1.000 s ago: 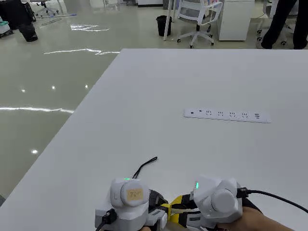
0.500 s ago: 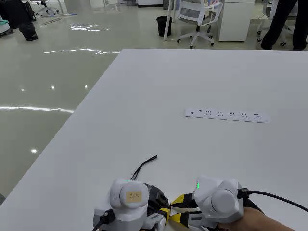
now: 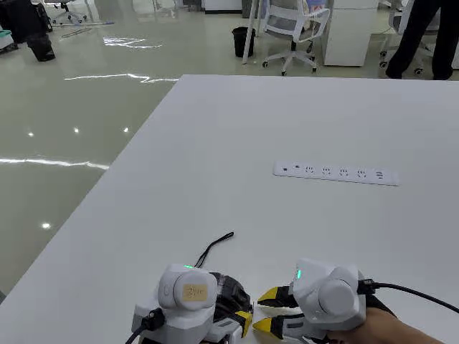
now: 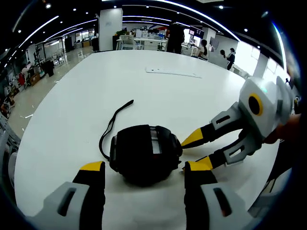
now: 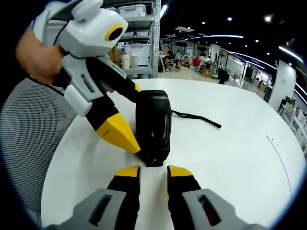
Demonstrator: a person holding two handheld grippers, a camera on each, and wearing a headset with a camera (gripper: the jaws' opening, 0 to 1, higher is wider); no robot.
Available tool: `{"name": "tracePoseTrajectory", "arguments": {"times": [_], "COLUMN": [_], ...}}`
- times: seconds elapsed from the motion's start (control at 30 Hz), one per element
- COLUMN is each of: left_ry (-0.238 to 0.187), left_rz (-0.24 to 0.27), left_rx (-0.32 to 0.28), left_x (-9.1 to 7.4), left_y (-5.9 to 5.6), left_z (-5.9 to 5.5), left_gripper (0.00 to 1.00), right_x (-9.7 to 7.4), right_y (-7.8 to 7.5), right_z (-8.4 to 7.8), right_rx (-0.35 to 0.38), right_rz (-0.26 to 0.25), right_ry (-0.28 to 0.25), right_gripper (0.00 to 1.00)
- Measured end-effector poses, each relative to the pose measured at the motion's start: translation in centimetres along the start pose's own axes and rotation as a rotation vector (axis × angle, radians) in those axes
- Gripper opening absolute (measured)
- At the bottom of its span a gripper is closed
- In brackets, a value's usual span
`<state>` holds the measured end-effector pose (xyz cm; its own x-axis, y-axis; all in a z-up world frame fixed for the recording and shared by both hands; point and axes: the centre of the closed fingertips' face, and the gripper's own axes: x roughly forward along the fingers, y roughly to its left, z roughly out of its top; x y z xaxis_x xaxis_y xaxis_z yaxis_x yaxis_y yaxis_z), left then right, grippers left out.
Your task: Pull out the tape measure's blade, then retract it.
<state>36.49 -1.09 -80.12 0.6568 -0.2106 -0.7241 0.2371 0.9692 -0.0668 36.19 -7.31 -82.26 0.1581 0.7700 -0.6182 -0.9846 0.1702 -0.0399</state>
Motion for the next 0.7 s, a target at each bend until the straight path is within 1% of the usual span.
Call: {"name": "tracePoseTrajectory", "arguments": {"times": [0.17, 0.2, 0.23, 0.27, 0.4, 0.47, 0.53, 0.63, 0.7], "left_ry": [-0.01, -0.008, -0.006, -0.009, -0.016, -0.015, -0.027, -0.023, -0.034], "left_rz": [-0.05, -0.059, -0.064, -0.081, -0.122, -0.162, -0.225, -0.256, -0.29], "left_rx": [0.034, 0.058, 0.067, 0.078, 0.107, 0.131, 0.157, 0.196, 0.219], "left_x": [-0.6, -0.8, -0.9, -1.1, -1.7, -2.0, -2.4, -2.8, -3.0], "left_y": [-0.3, -0.3, -0.3, -0.4, -0.6, -0.9, -1.7, -2.0, -2.5], "left_z": [0.2, 0.1, 0.0, 0.0, -0.2, -0.3, -0.1, -0.2, 0.0], "left_gripper": [0.65, 0.66, 0.66, 0.66, 0.68, 0.69, 0.69, 0.7, 0.73], "right_x": [-0.8, -1.0, -1.2, -1.4, -2.1, -2.4, -2.8, -3.6, -4.1], "right_y": [0.3, 0.4, 0.4, 0.5, 0.6, 0.7, 0.8, 0.9, 1.0], "right_z": [0.2, 0.3, 0.4, 0.5, 0.7, 0.7, 0.7, 0.8, 0.9], "right_rx": [0.023, 0.025, 0.026, 0.032, 0.044, 0.054, 0.059, 0.086, 0.088], "right_rz": [-0.021, -0.028, -0.032, -0.04, -0.059, -0.071, -0.08, -0.107, -0.121], "right_ry": [-0.002, -0.004, -0.005, -0.006, -0.005, 0.004, 0.009, 0.007, 0.004], "right_gripper": [0.25, 0.25, 0.26, 0.27, 0.3, 0.33, 0.35, 0.37, 0.38]}}
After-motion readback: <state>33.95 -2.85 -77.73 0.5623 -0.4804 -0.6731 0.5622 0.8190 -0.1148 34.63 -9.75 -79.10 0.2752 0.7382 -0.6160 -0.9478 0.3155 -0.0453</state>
